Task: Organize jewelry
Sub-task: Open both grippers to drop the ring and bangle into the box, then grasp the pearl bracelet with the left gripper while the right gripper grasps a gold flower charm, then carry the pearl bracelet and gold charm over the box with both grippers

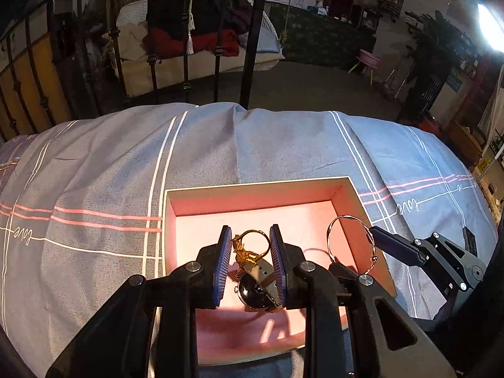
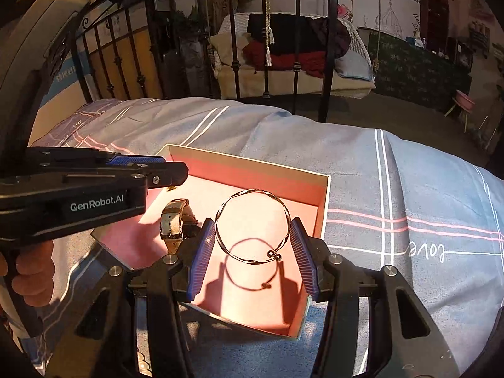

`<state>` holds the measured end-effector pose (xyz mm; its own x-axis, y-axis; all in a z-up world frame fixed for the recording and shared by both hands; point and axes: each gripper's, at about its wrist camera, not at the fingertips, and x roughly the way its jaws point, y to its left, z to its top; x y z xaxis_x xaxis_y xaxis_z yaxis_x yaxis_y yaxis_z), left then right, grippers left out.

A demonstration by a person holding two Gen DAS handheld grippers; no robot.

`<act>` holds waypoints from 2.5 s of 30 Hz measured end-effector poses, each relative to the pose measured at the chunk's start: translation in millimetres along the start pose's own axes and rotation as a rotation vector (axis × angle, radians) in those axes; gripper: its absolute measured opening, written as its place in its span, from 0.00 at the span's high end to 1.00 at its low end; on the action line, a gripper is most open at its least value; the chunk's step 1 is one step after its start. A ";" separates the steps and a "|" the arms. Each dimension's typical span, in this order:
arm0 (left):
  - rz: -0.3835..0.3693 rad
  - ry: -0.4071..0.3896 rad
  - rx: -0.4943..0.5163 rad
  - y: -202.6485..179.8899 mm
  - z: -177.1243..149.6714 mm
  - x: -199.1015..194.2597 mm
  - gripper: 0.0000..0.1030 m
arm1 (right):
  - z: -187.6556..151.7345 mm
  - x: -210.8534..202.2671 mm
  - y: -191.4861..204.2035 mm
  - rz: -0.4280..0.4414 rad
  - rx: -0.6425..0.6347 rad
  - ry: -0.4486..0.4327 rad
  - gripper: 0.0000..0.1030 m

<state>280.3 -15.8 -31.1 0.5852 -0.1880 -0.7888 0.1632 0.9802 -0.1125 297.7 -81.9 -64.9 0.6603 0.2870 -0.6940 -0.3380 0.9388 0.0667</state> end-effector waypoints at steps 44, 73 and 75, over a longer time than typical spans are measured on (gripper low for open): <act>-0.003 0.087 0.069 -14.5 -163.8 -55.2 0.39 | -149.9 -100.4 20.1 0.077 0.096 0.022 0.32; -0.216 -0.023 -0.003 -27.6 -136.4 -83.1 0.92 | -137.3 -78.9 46.1 0.085 -0.027 0.074 0.83; -0.227 -0.035 -0.003 -29.5 -131.7 -87.8 0.92 | -136.6 -82.8 45.9 0.084 -0.025 0.062 0.83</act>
<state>119.5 -19.9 -38.1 0.5609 -0.4060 -0.7215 0.2914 0.9125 -0.2870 135.9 -88.6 -102.4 0.5867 0.3513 -0.7296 -0.4075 0.9067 0.1090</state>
